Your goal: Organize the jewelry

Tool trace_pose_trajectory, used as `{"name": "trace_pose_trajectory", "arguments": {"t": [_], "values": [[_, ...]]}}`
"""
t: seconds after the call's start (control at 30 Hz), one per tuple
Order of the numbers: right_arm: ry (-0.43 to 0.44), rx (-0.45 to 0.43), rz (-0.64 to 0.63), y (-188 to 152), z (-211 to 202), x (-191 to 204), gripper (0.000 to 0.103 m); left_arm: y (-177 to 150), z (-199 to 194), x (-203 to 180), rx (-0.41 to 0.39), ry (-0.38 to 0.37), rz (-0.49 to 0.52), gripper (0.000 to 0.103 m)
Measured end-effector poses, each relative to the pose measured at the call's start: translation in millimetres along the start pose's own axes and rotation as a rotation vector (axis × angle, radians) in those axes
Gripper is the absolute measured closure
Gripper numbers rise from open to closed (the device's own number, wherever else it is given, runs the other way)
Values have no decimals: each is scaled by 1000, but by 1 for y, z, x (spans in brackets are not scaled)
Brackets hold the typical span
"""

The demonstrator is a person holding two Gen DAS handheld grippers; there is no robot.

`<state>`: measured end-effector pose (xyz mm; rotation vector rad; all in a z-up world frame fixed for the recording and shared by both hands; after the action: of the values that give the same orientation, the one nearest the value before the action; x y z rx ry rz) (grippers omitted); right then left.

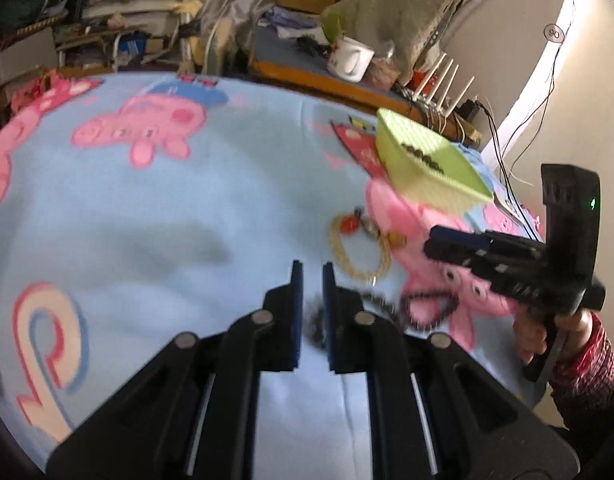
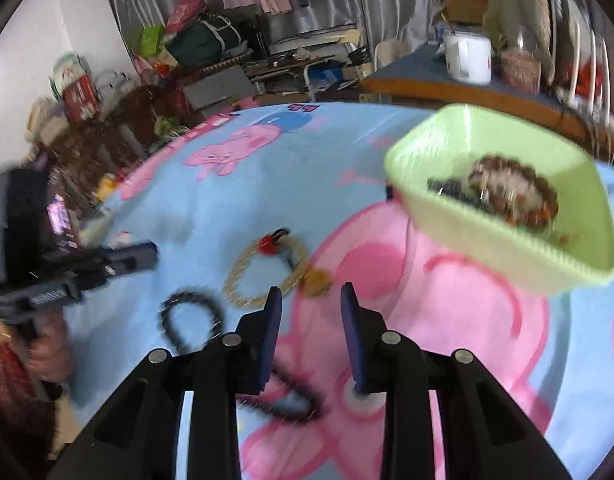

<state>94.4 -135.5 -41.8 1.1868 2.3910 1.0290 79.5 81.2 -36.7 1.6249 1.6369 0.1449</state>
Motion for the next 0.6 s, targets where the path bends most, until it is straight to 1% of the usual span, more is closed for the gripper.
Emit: {"name": "trace_pose_trajectory", "arguments": {"t": [0.07, 0.1, 0.13, 0.17, 0.2, 0.27, 0.33, 0.4, 0.43, 0.47, 0.53, 0.57, 0.6], "values": [[-9, 11, -20, 2, 7, 1, 103, 9, 11, -12, 3, -5, 55, 94], [-8, 18, -26, 2, 10, 2, 103, 12, 21, -19, 26, -14, 82, 93], [-9, 24, -35, 2, 13, 3, 103, 15, 29, -23, 50, -25, 94, 91], [-13, 34, -47, 1, 16, 4, 103, 17, 37, -26, 72, -36, 103, 84], [-17, 41, -56, 1, 19, 5, 103, 19, 49, -31, 91, -35, 119, 81], [-23, 50, -70, 1, 23, 6, 103, 20, 63, -36, 115, -21, 147, 81], [-7, 65, -79, 1, 27, 8, 103, 19, 70, -38, 133, -25, 163, 81], [-3, 67, -88, 2, 30, 8, 103, 19, 79, -40, 145, -11, 176, 71], [1, 70, -95, 4, 32, 9, 103, 19, 82, -42, 139, -3, 187, 70], [1, 71, -98, 5, 33, 9, 103, 19, 84, -44, 125, 4, 204, 70], [-6, 76, -115, 7, 35, 10, 103, 19, 91, -46, 122, 32, 226, 72], [-17, 79, -120, 7, 35, 11, 103, 20, 94, -45, 117, 45, 231, 84], [-19, 79, -120, 6, 35, 11, 103, 19, 98, -45, 124, 51, 237, 89]]}}
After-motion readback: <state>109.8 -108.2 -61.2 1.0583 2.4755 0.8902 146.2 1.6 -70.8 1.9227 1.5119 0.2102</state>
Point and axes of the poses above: each gripper's, at about its wrist camera, not at the fingertips, and z roughly the way its jaws point, x to its left, y to its top, the point moved 4 cm from there along z, roughly the way its jaws point, and after that the axes turned 13 degrees about -z, right-handed, at the moved point
